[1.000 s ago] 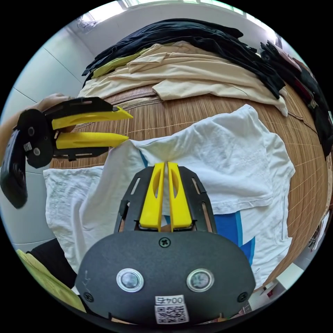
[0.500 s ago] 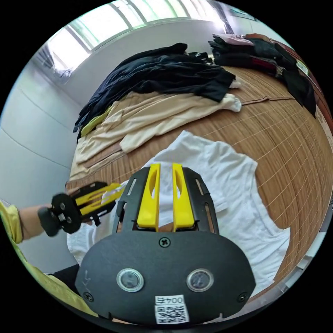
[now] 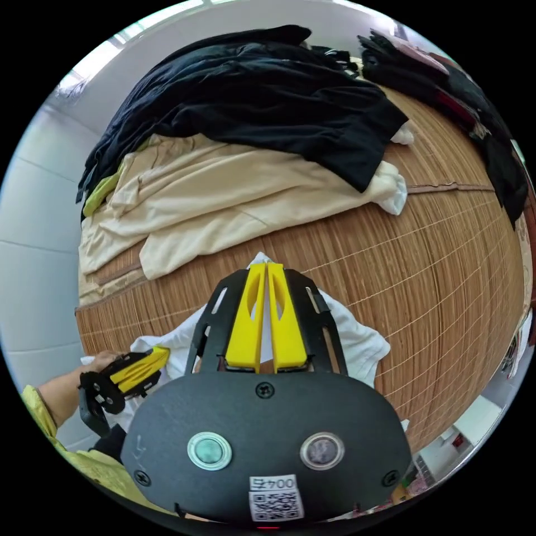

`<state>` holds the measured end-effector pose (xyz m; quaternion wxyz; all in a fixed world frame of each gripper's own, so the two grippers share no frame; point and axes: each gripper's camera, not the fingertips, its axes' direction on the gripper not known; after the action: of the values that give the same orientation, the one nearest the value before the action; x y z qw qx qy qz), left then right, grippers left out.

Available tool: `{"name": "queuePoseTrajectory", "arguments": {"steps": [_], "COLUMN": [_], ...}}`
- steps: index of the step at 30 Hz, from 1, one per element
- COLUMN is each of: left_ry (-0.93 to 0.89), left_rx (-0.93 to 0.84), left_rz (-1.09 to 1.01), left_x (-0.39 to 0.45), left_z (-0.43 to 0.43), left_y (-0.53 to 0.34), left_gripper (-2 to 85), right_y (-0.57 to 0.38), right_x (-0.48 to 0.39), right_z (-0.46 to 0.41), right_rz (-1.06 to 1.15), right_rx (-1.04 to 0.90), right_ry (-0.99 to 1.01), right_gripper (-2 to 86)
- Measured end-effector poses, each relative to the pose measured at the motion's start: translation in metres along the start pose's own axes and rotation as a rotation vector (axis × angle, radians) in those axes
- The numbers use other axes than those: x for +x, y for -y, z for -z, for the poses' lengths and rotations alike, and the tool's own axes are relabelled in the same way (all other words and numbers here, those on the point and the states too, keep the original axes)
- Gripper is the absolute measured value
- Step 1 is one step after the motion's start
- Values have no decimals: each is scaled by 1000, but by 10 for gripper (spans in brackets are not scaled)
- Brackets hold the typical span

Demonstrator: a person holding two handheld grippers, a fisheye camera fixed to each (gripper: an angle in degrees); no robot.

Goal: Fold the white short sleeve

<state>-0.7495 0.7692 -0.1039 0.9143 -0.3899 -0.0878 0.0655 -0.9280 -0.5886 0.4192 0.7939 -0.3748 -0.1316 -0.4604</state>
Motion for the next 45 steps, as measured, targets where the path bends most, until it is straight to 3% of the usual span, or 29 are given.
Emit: {"name": "queuePoseTrajectory", "arguments": {"steps": [5,8,13,20,25,28,29,36,45], "left_ry": [50,63,67,90,120,107,118,218,150], "left_rx": [-3,-7,-16,36,111,-73,-127,76,2], "left_rz": [-34,-40,-23,-1,-48,-78,-77,-183,-210], "left_x": [17,24,28,27,47,57,58,80,59], "left_z": [-12,-20,-32,-31,-42,-118,-143,-139,-229], "left_y": [9,14,22,47,116,152,156,194,285], "left_gripper": [7,6,8,9,10,10,10,15,64], "right_y": [-16,-47,-182,-332,-454,-509,-517,-553,-530], "right_x": [-2,12,62,133,141,148,150,185,223], "right_z": [-40,-24,-2,-16,-33,-66,-72,-92,-155], "right_rz": [-22,-52,-174,-341,-459,-547,-556,-499,-426], "right_rx": [4,122,295,299,278,202,189,213,167], "right_ry": [-19,32,51,119,14,-9,-12,-119,-105], "right_gripper": [35,69,84,64,62,60,61,74,103]}}
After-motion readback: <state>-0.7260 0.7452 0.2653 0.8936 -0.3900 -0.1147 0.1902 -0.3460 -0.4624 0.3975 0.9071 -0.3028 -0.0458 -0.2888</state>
